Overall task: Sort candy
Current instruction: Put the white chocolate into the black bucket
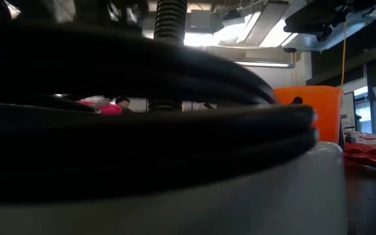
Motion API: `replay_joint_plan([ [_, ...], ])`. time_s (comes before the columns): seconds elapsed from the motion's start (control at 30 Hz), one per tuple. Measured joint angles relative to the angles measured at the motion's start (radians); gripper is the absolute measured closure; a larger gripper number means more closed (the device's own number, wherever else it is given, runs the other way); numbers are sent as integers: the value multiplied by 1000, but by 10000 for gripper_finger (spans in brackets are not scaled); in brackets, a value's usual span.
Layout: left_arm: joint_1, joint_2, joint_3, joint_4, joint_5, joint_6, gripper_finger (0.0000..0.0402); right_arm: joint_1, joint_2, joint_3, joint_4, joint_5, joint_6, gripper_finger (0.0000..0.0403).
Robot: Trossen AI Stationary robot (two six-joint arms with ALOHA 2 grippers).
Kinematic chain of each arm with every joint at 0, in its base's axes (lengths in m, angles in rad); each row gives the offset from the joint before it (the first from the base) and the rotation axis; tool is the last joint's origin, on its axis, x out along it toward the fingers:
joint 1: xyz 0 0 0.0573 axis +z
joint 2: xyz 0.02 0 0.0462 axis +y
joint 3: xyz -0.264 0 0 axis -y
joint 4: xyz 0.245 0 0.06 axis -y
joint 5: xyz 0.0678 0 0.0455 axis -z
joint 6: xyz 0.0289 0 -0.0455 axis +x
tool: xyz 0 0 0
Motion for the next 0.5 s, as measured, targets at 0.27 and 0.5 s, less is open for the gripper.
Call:
replay_joint_plan([
  [0.27,-96,-153,264,-279,-46,-111,400,0,0,0,5,0,0,272],
  [0.5,-288,-231,396,-343,-24,-270,401,0,0,0,5,10,-1,272],
])
